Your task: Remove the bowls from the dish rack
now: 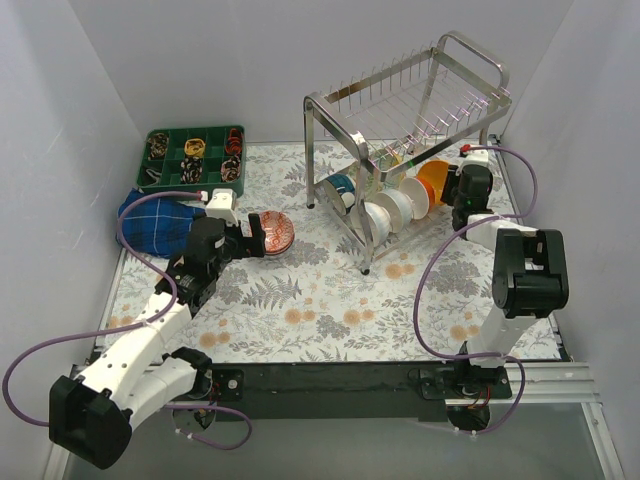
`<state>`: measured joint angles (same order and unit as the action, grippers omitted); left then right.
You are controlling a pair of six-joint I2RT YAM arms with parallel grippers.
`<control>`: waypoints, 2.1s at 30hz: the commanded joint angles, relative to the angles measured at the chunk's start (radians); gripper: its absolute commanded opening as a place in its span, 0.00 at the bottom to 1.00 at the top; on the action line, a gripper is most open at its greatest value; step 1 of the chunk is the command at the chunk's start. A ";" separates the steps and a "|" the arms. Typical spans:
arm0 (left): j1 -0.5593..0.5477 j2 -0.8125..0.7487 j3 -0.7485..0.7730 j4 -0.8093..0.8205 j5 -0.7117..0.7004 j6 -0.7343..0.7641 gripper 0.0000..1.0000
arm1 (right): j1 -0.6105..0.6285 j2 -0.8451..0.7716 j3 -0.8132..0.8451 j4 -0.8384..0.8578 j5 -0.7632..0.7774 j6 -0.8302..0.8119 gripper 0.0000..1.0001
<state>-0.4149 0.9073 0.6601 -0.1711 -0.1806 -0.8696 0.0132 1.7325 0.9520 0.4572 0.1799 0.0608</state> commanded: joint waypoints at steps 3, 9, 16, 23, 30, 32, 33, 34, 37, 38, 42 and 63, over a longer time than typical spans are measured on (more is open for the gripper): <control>-0.004 0.007 -0.013 0.021 0.000 0.018 0.98 | -0.004 0.041 0.037 0.113 0.016 -0.044 0.25; -0.005 0.008 -0.013 0.022 0.001 0.020 0.98 | -0.004 0.036 0.007 0.169 0.041 -0.047 0.08; -0.004 0.007 -0.016 0.022 0.004 0.021 0.98 | 0.021 -0.004 -0.042 0.256 0.234 -0.058 0.01; -0.005 0.001 -0.019 0.027 0.007 0.021 0.98 | 0.031 -0.054 -0.068 0.325 0.354 -0.091 0.01; -0.004 -0.005 -0.022 0.031 0.016 0.021 0.98 | 0.030 -0.126 -0.091 0.325 0.375 -0.092 0.01; -0.005 -0.007 -0.022 0.033 0.018 0.021 0.98 | 0.030 -0.166 -0.113 0.321 0.383 -0.090 0.01; -0.004 -0.010 -0.022 0.035 0.021 0.021 0.98 | 0.030 -0.183 -0.122 0.313 0.389 -0.084 0.01; -0.004 -0.013 -0.024 0.036 0.021 0.021 0.98 | 0.030 -0.198 -0.128 0.301 0.403 -0.076 0.01; -0.005 -0.022 -0.027 0.038 0.024 0.021 0.98 | 0.030 -0.272 -0.156 0.201 0.414 -0.012 0.01; -0.005 -0.024 -0.025 0.039 0.026 0.021 0.98 | 0.031 -0.316 -0.165 0.169 0.412 0.011 0.01; -0.004 -0.028 -0.028 0.044 0.032 0.018 0.98 | 0.030 -0.431 -0.214 -0.082 0.379 0.152 0.01; -0.005 -0.010 -0.043 0.091 0.209 0.018 0.98 | 0.273 -0.896 -0.525 -0.747 -0.263 0.520 0.01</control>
<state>-0.4149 0.9081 0.6315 -0.1249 -0.0780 -0.8604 0.1337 0.8589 0.4385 -0.2520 0.0406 0.5179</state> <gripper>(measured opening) 0.982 0.140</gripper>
